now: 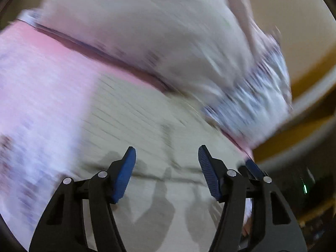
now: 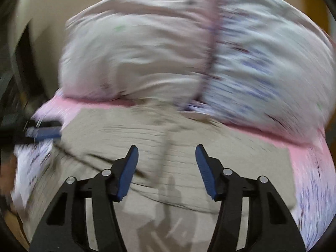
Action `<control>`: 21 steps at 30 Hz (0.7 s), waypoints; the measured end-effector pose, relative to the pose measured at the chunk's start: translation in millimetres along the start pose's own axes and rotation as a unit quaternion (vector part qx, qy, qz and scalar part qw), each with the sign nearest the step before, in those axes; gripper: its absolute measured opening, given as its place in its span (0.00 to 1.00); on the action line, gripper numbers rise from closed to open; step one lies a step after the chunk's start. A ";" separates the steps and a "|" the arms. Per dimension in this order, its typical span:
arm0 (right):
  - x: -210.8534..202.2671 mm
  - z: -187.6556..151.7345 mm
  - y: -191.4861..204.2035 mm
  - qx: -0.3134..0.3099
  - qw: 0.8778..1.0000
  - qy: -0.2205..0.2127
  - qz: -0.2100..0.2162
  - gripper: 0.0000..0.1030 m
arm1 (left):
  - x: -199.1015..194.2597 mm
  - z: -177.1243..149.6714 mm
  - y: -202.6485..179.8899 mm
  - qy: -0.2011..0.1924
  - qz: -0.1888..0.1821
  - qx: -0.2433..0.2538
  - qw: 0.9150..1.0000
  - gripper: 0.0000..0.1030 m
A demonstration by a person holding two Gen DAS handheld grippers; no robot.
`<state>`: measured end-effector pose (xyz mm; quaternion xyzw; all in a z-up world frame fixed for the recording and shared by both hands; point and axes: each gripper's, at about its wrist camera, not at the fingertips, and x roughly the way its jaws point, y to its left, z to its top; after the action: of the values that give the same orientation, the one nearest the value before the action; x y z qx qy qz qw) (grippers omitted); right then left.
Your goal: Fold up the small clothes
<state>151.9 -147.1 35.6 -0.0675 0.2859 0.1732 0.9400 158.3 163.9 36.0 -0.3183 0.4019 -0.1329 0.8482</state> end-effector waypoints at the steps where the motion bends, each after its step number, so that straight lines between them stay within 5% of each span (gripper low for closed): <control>1: 6.0 1.9 16.8 -0.030 0.999 0.000 0.011 0.55 | -2.2 5.9 8.5 -0.004 0.018 -0.002 1.000 0.61; 5: 25.5 2.9 67.1 -0.119 0.992 0.017 0.027 0.54 | 2.7 16.4 30.0 -0.001 0.067 0.006 0.998 0.71; 10: 45.4 -1.9 97.4 -0.179 0.983 0.040 0.018 0.50 | 24.3 17.4 30.9 0.028 0.053 0.006 0.998 0.70; 15: 59.2 -6.9 96.7 -0.184 0.981 0.064 0.019 0.41 | 34.6 15.4 28.8 0.040 0.051 0.014 0.998 0.60; 18: 64.7 -5.0 92.3 -0.174 0.982 0.069 0.016 0.14 | 40.5 13.2 29.1 0.041 0.059 0.014 0.997 0.52; 21: 65.3 -3.7 87.2 -0.163 0.984 0.072 0.030 0.19 | 42.8 11.8 32.2 0.038 0.063 0.012 0.997 0.45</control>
<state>168.9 -48.0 -6.6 -0.2232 0.3230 0.2404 0.8877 193.9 172.9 -4.9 -0.2763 0.4517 -0.0961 0.8428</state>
